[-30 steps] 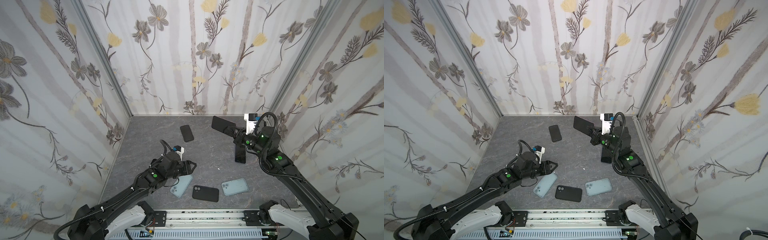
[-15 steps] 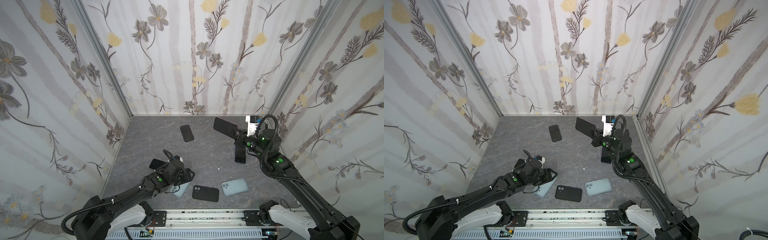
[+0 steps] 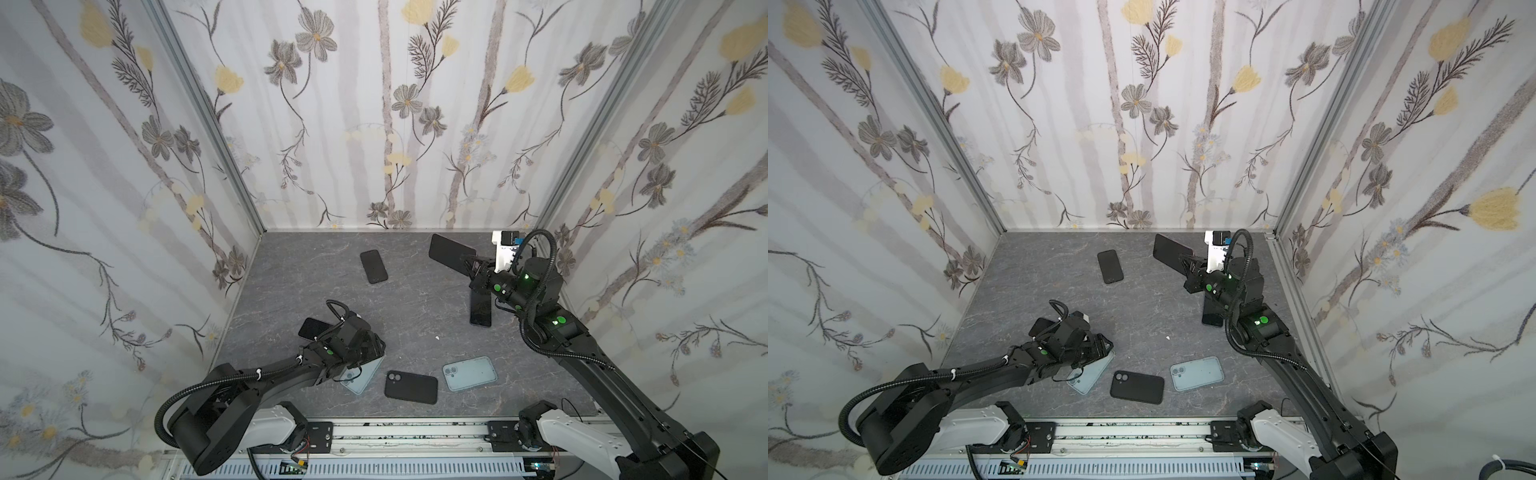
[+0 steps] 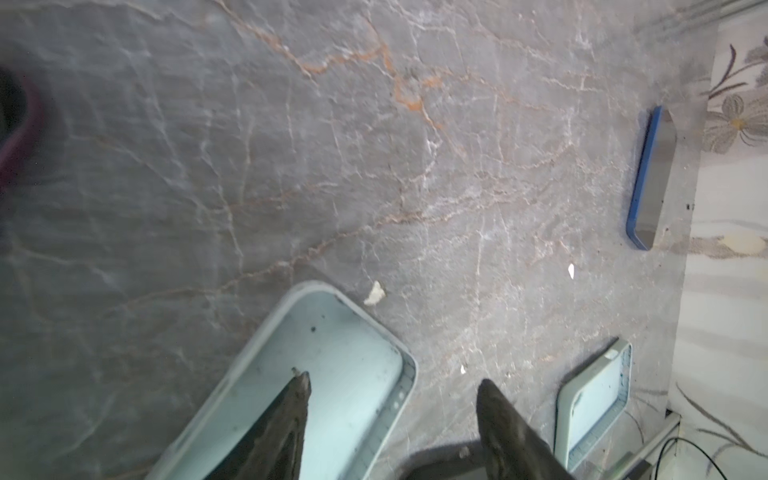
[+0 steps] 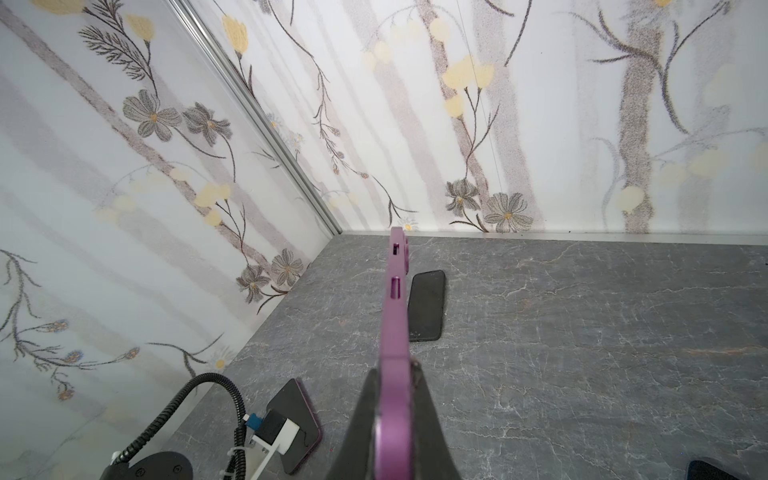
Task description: Put the phone into the phone case
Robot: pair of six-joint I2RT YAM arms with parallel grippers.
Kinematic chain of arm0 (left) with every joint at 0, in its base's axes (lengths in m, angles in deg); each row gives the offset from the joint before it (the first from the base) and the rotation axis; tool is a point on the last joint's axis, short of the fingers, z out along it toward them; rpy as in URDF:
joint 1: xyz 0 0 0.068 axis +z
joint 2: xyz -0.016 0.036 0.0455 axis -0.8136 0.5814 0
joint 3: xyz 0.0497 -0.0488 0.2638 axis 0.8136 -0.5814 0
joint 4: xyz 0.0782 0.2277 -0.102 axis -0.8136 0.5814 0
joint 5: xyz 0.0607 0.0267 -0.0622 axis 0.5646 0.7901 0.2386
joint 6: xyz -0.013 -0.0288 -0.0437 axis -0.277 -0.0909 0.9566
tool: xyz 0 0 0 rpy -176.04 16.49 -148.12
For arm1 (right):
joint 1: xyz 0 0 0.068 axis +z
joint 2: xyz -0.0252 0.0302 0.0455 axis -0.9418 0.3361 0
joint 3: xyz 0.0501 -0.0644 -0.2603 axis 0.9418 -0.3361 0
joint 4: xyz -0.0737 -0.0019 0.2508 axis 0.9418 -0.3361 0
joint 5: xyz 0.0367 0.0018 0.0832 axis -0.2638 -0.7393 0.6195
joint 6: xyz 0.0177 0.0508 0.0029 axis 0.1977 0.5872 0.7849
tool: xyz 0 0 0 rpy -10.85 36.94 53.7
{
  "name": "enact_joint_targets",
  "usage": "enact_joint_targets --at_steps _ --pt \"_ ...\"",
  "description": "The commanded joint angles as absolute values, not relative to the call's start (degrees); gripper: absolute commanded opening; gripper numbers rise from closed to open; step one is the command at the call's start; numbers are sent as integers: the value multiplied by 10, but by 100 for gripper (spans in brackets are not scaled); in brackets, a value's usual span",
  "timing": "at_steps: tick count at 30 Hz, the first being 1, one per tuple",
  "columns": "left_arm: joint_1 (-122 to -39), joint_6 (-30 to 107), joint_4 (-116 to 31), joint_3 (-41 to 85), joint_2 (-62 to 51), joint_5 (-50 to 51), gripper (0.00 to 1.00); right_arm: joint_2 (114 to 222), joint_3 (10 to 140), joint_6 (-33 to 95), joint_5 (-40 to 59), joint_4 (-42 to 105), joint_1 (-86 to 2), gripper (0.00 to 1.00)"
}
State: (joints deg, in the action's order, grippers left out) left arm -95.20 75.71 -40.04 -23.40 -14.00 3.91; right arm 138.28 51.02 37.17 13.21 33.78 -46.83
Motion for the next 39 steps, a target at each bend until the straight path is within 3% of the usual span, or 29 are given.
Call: enact_joint_targets --at_steps 1,15,27,39 --pt "-934 726 -434 -221 -111 36 64 1383 510 363 123 362 -470 0" --pt "-931 700 -488 -124 42 20 63 1393 511 359 118 362 -484 0" --pt "-938 616 -465 123 259 -44 63 1398 522 357 123 357 -504 0" --pt "-965 603 -469 271 356 -74 63 1387 524 358 127 342 -513 0"
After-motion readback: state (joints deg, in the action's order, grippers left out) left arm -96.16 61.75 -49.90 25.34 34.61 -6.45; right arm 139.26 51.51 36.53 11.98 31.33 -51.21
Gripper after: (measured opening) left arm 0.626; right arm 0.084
